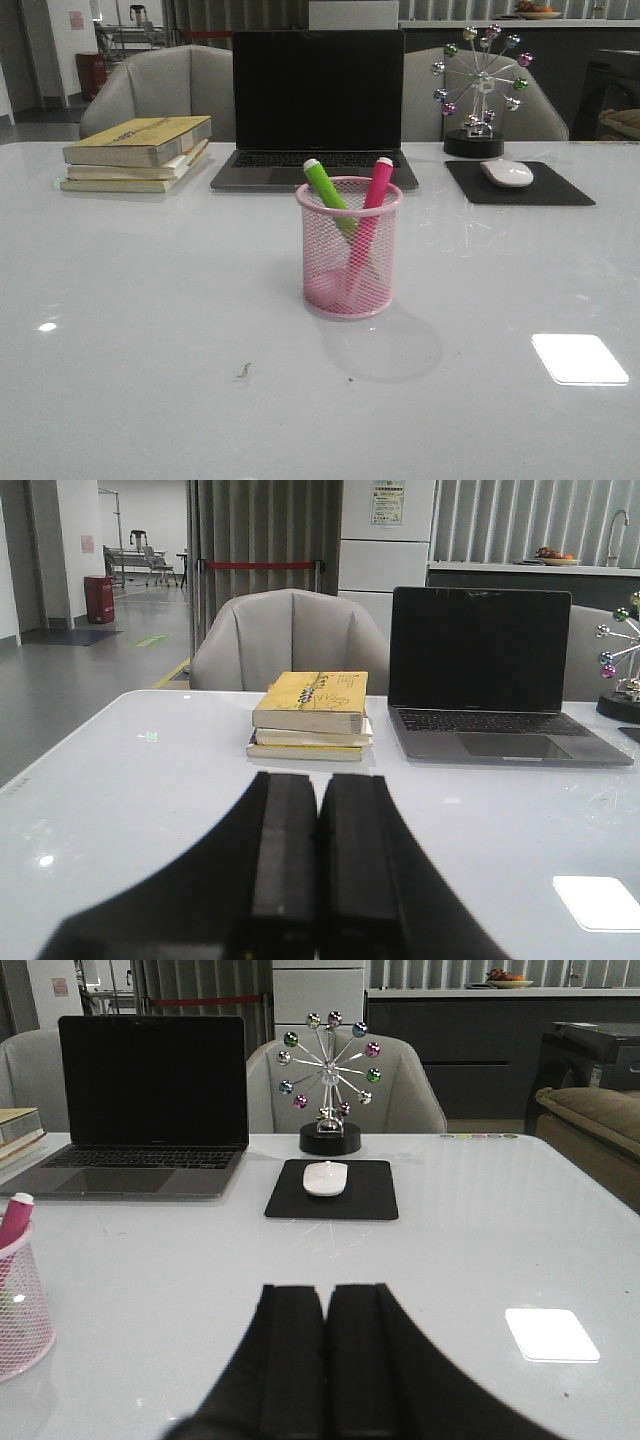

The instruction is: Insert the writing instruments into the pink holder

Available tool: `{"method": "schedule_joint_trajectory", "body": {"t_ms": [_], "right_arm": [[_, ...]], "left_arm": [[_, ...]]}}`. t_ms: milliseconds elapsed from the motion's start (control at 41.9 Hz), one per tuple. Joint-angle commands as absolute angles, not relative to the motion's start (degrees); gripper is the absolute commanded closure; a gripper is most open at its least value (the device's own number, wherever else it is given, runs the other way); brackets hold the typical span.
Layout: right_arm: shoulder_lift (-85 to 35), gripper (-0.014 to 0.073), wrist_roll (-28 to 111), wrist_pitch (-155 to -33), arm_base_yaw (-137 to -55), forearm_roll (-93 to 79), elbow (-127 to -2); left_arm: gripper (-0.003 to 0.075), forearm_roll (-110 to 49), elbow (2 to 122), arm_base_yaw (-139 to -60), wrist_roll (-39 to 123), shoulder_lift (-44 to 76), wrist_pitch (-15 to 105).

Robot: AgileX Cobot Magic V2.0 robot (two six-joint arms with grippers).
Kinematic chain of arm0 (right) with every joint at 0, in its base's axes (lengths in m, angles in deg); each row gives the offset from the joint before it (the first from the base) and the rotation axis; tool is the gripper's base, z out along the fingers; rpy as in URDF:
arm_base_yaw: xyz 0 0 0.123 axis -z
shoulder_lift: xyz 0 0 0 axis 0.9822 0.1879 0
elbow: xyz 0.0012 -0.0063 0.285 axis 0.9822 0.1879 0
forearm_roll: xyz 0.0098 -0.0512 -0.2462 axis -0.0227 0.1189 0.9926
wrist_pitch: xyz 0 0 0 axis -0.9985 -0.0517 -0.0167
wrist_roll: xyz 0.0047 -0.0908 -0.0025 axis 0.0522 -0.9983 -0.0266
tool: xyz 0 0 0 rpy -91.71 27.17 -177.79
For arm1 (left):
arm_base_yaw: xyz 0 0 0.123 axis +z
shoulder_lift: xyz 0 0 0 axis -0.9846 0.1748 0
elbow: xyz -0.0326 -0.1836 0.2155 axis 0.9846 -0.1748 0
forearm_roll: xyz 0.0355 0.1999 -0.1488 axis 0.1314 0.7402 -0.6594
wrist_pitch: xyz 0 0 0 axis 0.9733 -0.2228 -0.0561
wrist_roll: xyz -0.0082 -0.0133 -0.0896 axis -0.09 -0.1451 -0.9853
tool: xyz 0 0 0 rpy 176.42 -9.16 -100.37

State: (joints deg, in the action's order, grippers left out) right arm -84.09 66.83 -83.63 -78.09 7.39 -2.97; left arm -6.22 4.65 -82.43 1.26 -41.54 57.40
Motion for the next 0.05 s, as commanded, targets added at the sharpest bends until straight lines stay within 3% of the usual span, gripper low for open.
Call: {"method": "schedule_joint_trajectory", "body": {"t_ms": [0, 24], "right_arm": [[-85.2, 0.0539, 66.4, -78.3, -77.8, 7.3, -3.2], [-85.2, 0.0539, 66.4, -78.3, -77.8, 7.3, -3.2]], "left_arm": [[0.0629, -6.6, 4.4, -82.8, 1.2, -42.7, 62.6], [0.0629, -6.6, 4.4, -82.8, 1.2, -42.7, 62.6]]}}
